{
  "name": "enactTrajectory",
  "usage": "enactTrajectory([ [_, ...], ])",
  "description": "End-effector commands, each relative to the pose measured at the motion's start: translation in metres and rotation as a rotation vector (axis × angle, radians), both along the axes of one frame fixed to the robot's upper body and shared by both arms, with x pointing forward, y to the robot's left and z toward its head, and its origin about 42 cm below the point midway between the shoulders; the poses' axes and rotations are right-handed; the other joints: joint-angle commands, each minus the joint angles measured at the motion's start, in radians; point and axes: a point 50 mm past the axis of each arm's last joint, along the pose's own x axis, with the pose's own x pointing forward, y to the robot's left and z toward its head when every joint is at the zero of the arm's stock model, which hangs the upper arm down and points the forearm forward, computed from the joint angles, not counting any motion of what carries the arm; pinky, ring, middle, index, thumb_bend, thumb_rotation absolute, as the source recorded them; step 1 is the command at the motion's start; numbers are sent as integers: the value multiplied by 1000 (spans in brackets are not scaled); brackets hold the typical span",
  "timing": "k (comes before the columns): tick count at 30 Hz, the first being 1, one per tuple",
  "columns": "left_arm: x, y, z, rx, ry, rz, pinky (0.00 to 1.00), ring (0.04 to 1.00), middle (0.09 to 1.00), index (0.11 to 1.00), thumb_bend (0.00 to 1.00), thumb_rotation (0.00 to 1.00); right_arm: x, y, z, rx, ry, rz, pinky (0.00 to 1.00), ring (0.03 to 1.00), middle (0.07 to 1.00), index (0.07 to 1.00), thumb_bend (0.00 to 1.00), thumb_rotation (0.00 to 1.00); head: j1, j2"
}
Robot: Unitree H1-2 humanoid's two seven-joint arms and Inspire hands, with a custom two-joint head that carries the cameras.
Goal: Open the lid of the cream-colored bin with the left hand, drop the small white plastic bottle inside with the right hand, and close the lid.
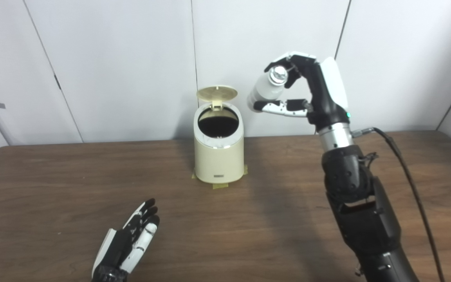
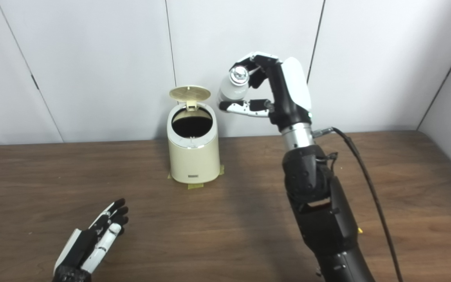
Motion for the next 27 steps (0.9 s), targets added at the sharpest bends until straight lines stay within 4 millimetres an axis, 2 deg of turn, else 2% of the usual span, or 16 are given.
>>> enactTrajectory([
  [1,3,-1,6,3,-51,-15,902,909,929,974,525,761,4,11,26,13,-86,42,399,426,494,490,521,0,-1,0],
  [8,3,-1,4,-4,-52,-6,910,911,927,976,534,769,20,36,21,9,-98,85,395,427,502,483,521,0,5,-1],
  [15,2,-2,6,-6,-56,-2,904,907,923,972,543,763,32,51,11,18,-71,126,401,429,500,485,521,0,14,0],
  [27,1,-5,9,-9,-63,4,904,905,920,970,539,750,40,62,-6,2,-31,141,396,427,500,488,520,0,19,4],
])
